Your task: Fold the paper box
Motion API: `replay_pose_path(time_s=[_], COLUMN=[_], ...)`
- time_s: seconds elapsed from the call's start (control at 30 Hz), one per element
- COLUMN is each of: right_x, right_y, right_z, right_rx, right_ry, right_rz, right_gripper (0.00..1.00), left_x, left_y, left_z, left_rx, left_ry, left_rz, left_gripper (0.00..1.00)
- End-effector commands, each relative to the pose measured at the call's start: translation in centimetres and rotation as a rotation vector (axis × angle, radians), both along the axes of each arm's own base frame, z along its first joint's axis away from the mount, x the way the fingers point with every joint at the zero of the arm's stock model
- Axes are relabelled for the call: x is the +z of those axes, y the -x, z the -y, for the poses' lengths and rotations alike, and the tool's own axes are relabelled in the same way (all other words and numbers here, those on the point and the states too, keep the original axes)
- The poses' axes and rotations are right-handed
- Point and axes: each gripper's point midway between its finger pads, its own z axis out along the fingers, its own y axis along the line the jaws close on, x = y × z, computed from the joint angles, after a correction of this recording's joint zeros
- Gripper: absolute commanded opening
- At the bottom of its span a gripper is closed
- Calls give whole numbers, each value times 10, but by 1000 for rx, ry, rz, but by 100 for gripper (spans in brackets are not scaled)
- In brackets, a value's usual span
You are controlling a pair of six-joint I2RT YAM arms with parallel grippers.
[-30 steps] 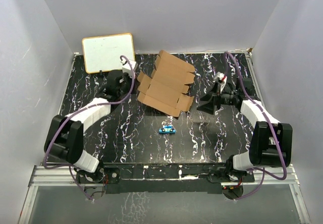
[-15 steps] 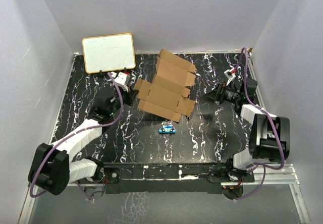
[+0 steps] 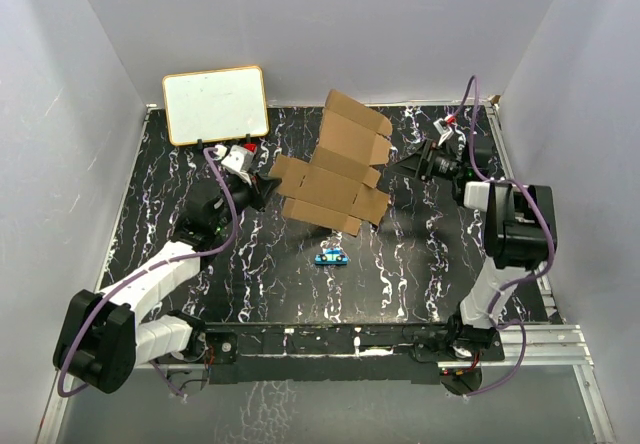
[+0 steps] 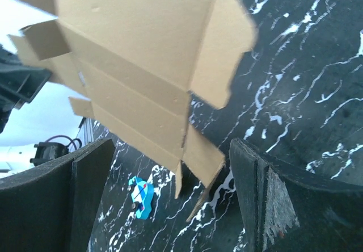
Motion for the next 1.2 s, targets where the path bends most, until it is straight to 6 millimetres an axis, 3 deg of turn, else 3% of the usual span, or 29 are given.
replay_pose_path(time_s=[0.0, 0.1, 0.33, 0.5, 0.83, 0.93, 1.17], right_x=[-8, -15, 12, 23, 36, 46, 70], right_y=[-24, -25, -38, -39, -52, -46, -17], right_z=[1, 2, 1, -4, -6, -8, -12], right_rx=[9, 3, 10, 64, 73, 103, 170], right_ry=[-10, 2, -61, -144, -125, -129, -105], right_rz=[11, 19, 105, 132, 189, 230, 350], right_gripper=[91, 91, 91, 78, 77, 67, 23], left_x=[29, 34, 43, 49, 57, 56, 57], left_y=[10, 14, 21, 30, 38, 38, 39], left_z=[11, 12, 19, 24, 32, 34, 38], left_rx=[-73, -83, -141, -187, -255, -263, -278], left_ry=[59, 69, 94, 112, 152, 157, 184], left_rz=[70, 82, 92, 97, 93, 75, 46], left_gripper=[0, 0, 0, 0, 0, 0, 0])
